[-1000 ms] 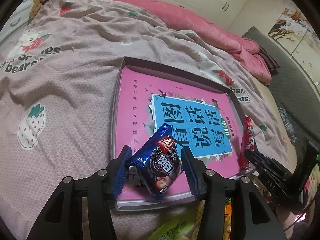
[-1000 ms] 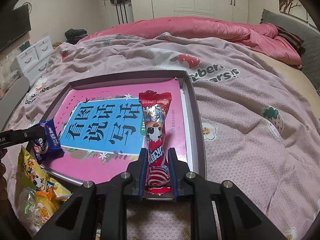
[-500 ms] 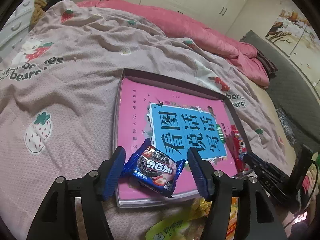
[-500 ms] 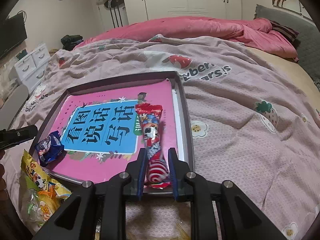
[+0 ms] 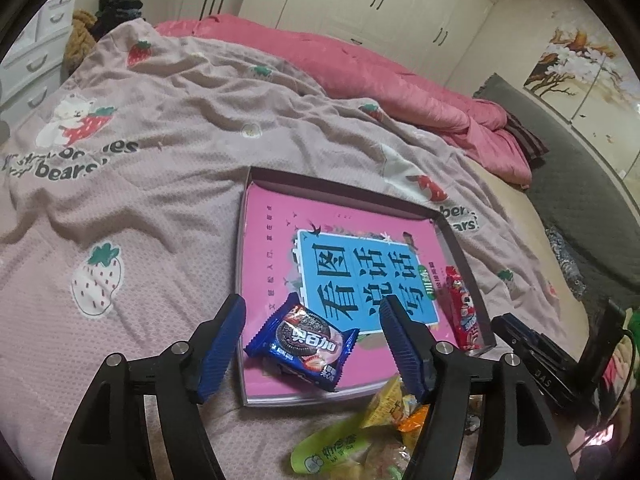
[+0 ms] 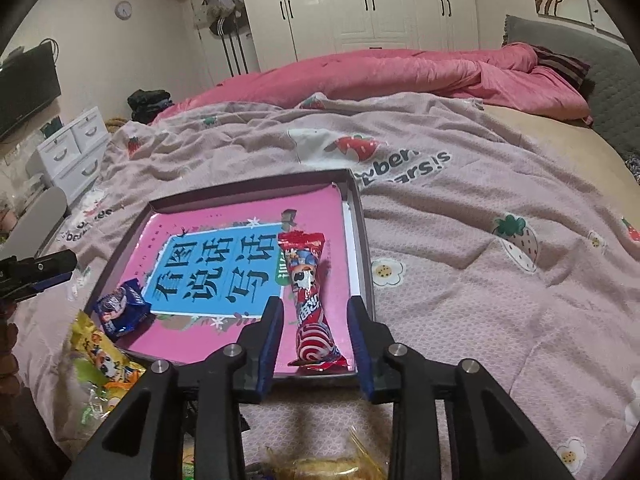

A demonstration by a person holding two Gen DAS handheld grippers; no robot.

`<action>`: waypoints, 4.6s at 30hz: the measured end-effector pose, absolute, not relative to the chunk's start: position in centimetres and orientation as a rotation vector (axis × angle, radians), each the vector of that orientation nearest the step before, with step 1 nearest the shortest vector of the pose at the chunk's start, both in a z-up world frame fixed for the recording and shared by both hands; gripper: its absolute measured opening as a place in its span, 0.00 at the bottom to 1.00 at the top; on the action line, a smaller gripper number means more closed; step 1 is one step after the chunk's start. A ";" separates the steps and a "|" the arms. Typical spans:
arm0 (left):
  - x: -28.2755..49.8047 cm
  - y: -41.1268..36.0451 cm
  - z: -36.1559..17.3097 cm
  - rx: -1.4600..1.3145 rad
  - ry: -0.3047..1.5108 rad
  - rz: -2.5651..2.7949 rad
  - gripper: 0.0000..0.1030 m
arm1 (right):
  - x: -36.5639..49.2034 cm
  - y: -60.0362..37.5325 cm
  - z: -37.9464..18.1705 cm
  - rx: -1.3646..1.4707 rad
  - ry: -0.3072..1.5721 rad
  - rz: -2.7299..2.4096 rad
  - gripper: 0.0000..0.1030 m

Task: Organize snacks
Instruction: 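Place the Oreo pack in the pink tray while the right tool places the candy stick, then grasp the gold snack bar with the left tool while the right grasps the rice-cracker pack, then lower the gold bar into the tray while the right tool sets the rice-cracker pack there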

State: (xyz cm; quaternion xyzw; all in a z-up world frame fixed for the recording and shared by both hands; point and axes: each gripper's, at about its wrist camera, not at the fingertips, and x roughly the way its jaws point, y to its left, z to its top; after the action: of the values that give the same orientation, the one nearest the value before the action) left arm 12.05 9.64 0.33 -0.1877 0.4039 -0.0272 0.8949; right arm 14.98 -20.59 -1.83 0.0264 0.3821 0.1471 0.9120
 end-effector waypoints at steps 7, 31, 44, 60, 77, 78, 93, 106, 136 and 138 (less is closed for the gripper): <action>11.3 9.8 1.3 -0.385 0.816 -0.058 0.71 | 13.8 -20.8 -0.5 0.061 0.753 0.320 0.39; 8.9 9.0 2.3 -0.361 0.820 -0.109 0.74 | 9.8 -18.9 2.0 0.015 0.702 0.402 0.46; 7.6 7.6 1.1 -0.341 0.880 -0.142 0.74 | 6.4 -16.0 1.2 -0.058 0.747 0.498 0.46; 7.6 5.3 -1.2 -0.309 0.950 -0.172 0.74 | 3.4 -13.4 -1.0 -0.173 0.817 0.564 0.46; 8.7 3.9 -2.3 -0.274 0.949 -0.189 0.74 | 3.4 -9.9 -4.5 -0.352 0.830 0.601 0.46; 8.8 3.9 -2.4 -0.277 0.949 -0.191 0.74 | 3.5 -9.8 -4.6 -0.358 0.827 0.598 0.46; 10.1 2.9 -3.2 -0.293 0.955 -0.212 0.43 | 4.2 -9.7 -5.2 -0.364 0.822 0.611 0.34; 9.4 3.2 -1.8 -0.321 0.891 -0.259 0.11 | 5.0 -12.5 -3.5 -0.193 0.814 0.597 0.33; 8.5 7.7 4.7 -0.467 0.636 -0.212 0.11 | 6.5 -15.4 1.5 -0.109 0.618 0.469 0.33; 8.5 7.6 4.8 -0.468 0.631 -0.211 0.11 | 6.7 -15.5 1.8 -0.111 0.606 0.462 0.33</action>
State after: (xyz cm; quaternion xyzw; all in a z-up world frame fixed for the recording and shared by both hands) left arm 8.51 7.58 4.77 -0.2274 0.3067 -0.1024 0.9186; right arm 6.75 -15.47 1.78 -0.0542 0.2957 0.2254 0.9267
